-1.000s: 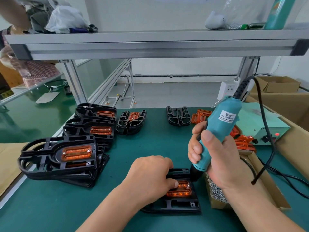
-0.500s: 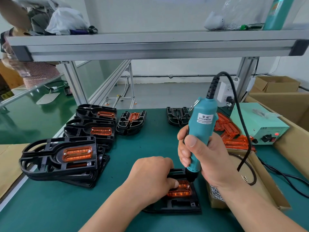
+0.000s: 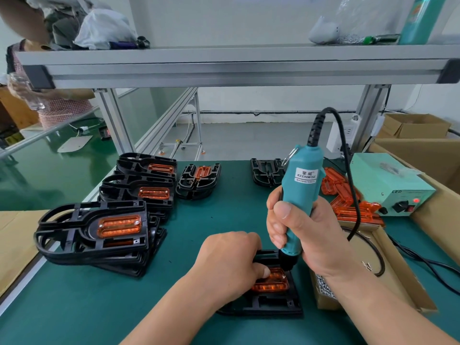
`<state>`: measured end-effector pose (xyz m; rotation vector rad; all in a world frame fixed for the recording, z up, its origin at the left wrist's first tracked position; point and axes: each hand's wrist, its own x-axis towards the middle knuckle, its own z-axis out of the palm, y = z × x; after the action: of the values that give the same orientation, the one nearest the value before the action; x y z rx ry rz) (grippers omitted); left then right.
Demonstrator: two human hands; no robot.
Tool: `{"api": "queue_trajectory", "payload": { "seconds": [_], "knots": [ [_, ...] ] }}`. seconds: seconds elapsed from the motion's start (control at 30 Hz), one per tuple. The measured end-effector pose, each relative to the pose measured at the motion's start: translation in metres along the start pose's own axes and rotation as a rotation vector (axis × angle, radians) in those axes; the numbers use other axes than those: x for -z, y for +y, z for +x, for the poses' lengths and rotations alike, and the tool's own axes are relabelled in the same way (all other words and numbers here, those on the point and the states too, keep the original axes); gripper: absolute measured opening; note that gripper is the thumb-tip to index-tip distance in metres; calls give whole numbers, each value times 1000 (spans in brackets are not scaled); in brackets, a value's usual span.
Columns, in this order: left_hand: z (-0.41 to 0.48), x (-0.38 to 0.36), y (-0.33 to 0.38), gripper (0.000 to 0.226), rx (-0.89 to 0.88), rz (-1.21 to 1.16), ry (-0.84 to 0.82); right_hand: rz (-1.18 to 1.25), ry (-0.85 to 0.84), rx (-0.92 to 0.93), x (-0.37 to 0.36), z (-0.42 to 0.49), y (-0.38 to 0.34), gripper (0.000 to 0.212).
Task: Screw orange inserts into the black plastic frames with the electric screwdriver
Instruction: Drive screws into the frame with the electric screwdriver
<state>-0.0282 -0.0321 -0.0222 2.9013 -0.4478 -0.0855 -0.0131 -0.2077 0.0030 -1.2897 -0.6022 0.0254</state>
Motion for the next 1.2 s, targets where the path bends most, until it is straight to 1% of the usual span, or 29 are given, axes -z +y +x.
{"api": "queue_trajectory", "payload": {
  "seconds": [0.13, 0.3, 0.43, 0.57, 0.63, 0.7, 0.77, 0.9, 0.97, 1.03, 1.1, 1.2],
  "knots": [
    [0, 1, 2, 40, 9, 0, -12, 3, 30, -5, 3, 0, 0, 38],
    [-3, 1, 2, 40, 6, 2, -11, -16, -14, 8, 0, -1, -1, 23],
    [-2, 2, 4, 39, -6, 23, -8, -54, -72, -11, -1, 0, -1, 30],
    [-3, 4, 6, 36, 9, 29, -23, -89, -130, -26, -1, -1, 0, 25],
    [-3, 4, 7, 35, 14, 31, -29, -53, -135, -27, 0, -3, 1, 28],
    [-3, 4, 7, 36, 9, 34, -29, 3, -107, -29, 0, -4, 1, 35],
    [-3, 4, 8, 36, 3, 35, -28, 38, -75, -17, 1, -4, 0, 36],
    [-2, 4, 8, 35, 5, 37, -45, -14, -81, 26, 1, -5, -3, 31],
    [-2, 4, 8, 36, 5, 38, -42, -22, -72, 42, 0, -4, -3, 22],
    [-3, 3, 8, 37, 1, 42, -28, 4, -13, 44, 2, -2, -3, 13],
    [-3, 4, 9, 39, -1, 46, -17, 87, 10, 29, 6, 0, -4, 14],
    [-3, 4, 11, 38, 5, 43, -21, 166, -83, 12, 7, -1, -8, 15]
  ]
}}
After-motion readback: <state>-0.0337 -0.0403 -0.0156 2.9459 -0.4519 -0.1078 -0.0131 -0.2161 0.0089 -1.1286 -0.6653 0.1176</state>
